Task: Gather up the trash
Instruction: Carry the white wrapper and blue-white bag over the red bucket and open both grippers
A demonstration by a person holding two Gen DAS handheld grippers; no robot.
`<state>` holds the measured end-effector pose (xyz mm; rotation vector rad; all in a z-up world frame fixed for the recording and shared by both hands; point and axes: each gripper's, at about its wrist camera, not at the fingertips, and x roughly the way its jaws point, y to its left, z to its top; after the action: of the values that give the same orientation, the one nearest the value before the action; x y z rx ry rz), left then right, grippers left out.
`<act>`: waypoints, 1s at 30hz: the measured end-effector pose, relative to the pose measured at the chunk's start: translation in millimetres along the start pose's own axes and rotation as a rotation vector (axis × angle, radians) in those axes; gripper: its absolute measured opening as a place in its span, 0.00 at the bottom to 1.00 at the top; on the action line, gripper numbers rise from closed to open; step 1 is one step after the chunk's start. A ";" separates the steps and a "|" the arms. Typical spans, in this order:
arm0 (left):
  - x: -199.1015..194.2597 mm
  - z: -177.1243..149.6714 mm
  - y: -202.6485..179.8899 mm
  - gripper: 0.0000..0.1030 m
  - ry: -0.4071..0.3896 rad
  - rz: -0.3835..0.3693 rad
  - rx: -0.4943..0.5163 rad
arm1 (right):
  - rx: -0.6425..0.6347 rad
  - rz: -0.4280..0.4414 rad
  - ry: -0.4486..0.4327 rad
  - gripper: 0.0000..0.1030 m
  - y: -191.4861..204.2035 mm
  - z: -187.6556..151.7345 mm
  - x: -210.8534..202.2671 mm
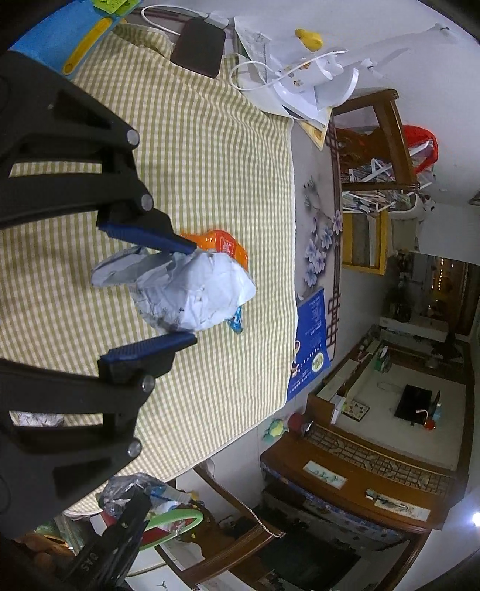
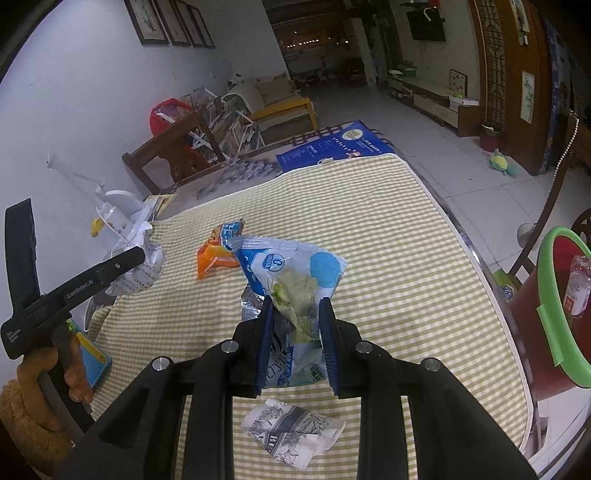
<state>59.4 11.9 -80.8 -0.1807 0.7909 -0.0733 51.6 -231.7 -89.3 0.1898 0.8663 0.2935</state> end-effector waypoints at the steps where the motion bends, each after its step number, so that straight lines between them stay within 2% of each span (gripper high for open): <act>1: -0.7 -0.5 -1.1 0.41 -0.001 -0.001 0.002 | 0.001 0.000 -0.002 0.23 -0.9 0.2 -1.0; 13: -7.9 1.3 -27.6 0.41 -0.018 -0.018 0.058 | 0.028 -0.010 -0.019 0.23 -17.4 -3.1 -12.3; 30: 1.4 -2.3 -74.0 0.41 0.005 -0.047 0.103 | 0.081 -0.029 -0.028 0.23 -64.8 -10.1 -33.2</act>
<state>58.9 -61.3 -69.4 -0.1021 0.7856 -0.1589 34.9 -303.3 -90.1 0.2560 0.8528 0.2277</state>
